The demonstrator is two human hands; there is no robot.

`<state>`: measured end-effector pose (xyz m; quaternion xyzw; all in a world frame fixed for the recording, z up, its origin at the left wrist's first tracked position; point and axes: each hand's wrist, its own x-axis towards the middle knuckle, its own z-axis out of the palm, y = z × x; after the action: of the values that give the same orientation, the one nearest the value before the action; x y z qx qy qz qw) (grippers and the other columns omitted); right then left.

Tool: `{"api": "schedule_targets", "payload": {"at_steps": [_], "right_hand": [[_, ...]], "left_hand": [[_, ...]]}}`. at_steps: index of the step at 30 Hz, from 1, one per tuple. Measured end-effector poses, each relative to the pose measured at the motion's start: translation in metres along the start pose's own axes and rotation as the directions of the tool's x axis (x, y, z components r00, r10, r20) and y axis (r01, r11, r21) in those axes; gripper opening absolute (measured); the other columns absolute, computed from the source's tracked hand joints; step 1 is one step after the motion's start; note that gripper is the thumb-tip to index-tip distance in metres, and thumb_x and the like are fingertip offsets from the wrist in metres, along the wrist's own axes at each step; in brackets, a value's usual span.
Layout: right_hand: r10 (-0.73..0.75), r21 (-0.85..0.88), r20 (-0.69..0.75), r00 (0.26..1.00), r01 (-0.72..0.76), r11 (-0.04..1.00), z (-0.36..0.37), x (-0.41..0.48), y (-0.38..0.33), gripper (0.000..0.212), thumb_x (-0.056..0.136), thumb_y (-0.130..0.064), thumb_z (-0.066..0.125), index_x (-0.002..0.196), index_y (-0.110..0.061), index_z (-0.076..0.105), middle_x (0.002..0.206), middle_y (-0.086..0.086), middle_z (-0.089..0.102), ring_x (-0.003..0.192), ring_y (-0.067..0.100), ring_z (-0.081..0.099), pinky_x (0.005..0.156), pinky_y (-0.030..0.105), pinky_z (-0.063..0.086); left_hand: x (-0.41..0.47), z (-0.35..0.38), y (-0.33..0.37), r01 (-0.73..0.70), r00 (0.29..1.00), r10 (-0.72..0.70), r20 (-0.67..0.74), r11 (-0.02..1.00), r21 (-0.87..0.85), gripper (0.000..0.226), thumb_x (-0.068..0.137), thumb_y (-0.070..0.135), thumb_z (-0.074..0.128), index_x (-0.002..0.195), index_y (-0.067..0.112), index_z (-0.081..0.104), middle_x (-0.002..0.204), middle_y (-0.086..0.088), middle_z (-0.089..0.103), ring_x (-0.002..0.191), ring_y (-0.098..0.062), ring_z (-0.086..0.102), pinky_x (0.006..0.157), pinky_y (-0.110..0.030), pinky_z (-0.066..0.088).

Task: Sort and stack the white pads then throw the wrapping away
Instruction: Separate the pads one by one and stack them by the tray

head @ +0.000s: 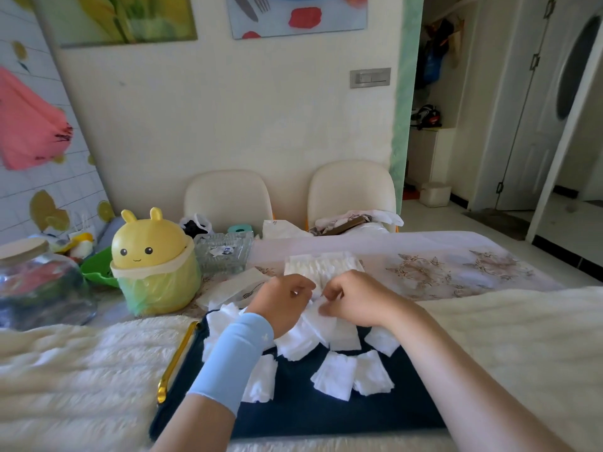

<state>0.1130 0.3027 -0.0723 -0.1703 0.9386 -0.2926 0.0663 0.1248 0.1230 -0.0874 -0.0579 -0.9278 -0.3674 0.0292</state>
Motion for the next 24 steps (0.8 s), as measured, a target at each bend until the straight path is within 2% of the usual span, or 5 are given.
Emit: {"api": "schedule_targets", "payload": {"at_steps": [5,9,12,20,24], "right_hand": [[-0.019,0.365,-0.175,0.984,0.083,0.927,-0.008,-0.017,-0.004,0.032,0.09,-0.028,0.075,0.065,-0.018,0.057,0.053,-0.013,0.053,0.05,0.002,0.048,0.059,0.02,0.04],[-0.061,0.477,-0.23,0.971,0.167,0.863,-0.008,-0.029,-0.012,0.014,0.093,-0.021,0.072,0.08,-0.02,0.07,0.06,-0.012,0.067,0.054,0.002,0.062,0.058,0.015,0.049],[-0.061,0.487,-0.235,0.97,0.172,0.857,-0.003,-0.031,-0.01,0.006,0.094,-0.021,0.07,0.089,-0.02,0.072,0.067,-0.008,0.071,0.06,0.013,0.07,0.061,0.016,0.051],[0.047,-0.108,-0.162,0.986,-0.065,0.992,0.011,-0.023,0.017,0.026,0.099,-0.035,0.053,0.085,-0.02,0.069,0.086,0.001,0.07,0.076,0.017,0.059,0.065,0.029,0.044],[0.16,-0.298,-0.042,0.986,-0.165,0.94,0.015,-0.024,0.018,0.045,0.09,-0.048,0.067,0.128,-0.023,0.064,0.117,-0.001,0.069,0.105,0.021,0.063,0.094,0.037,0.05]], "left_hand": [[-0.021,0.003,0.008,-0.013,0.994,-0.045,-0.103,0.864,-0.503,0.019,0.095,0.036,0.061,0.105,0.024,0.072,0.101,0.004,0.073,0.097,-0.019,0.069,0.091,-0.036,0.056],[-0.027,0.005,0.016,0.036,0.998,-0.056,-0.028,0.881,-0.471,0.043,0.075,0.051,0.077,0.096,0.014,0.074,0.09,-0.012,0.073,0.087,-0.028,0.071,0.084,-0.036,0.06],[-0.027,0.009,0.012,0.08,0.99,-0.131,-0.061,0.849,-0.522,0.019,0.079,0.026,0.079,0.091,0.012,0.075,0.092,-0.015,0.075,0.088,-0.032,0.072,0.084,-0.045,0.06],[-0.039,0.016,-0.003,0.16,0.961,-0.273,-0.046,0.682,-0.714,0.015,0.086,0.004,0.072,0.101,0.008,0.071,0.102,-0.015,0.073,0.082,-0.023,0.072,0.073,-0.029,0.059],[-0.043,0.015,-0.007,0.171,0.948,-0.315,-0.047,0.625,-0.762,0.011,0.092,0.012,0.066,0.1,0.007,0.072,0.095,-0.008,0.075,0.08,-0.023,0.075,0.077,-0.033,0.06]]}}
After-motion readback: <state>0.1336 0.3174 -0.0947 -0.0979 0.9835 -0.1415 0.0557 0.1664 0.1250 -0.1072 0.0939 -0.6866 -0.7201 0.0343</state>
